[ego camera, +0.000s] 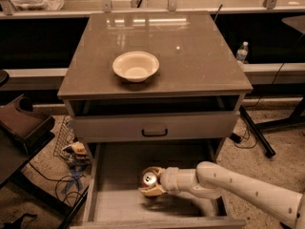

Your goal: Pick coke can from middle drawer and place on counter

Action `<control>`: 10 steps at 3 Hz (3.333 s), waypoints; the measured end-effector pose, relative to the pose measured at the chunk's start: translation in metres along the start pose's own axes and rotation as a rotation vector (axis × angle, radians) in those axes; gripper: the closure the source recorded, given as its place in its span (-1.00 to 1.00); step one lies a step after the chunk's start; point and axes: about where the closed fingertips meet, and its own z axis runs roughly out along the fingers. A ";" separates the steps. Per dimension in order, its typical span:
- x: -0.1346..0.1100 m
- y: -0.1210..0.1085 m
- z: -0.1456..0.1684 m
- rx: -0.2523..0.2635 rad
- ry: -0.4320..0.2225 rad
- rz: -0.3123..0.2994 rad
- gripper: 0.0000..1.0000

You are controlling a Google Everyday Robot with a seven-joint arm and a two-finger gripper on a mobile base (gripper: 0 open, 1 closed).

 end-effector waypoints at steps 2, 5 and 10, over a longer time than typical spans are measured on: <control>-0.041 0.001 -0.022 0.016 0.012 0.021 1.00; -0.190 0.002 -0.150 0.064 -0.107 0.136 1.00; -0.374 -0.039 -0.275 0.247 -0.193 0.072 1.00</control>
Offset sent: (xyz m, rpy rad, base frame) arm 0.0006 -0.0155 0.0854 -0.0239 0.0266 -0.0465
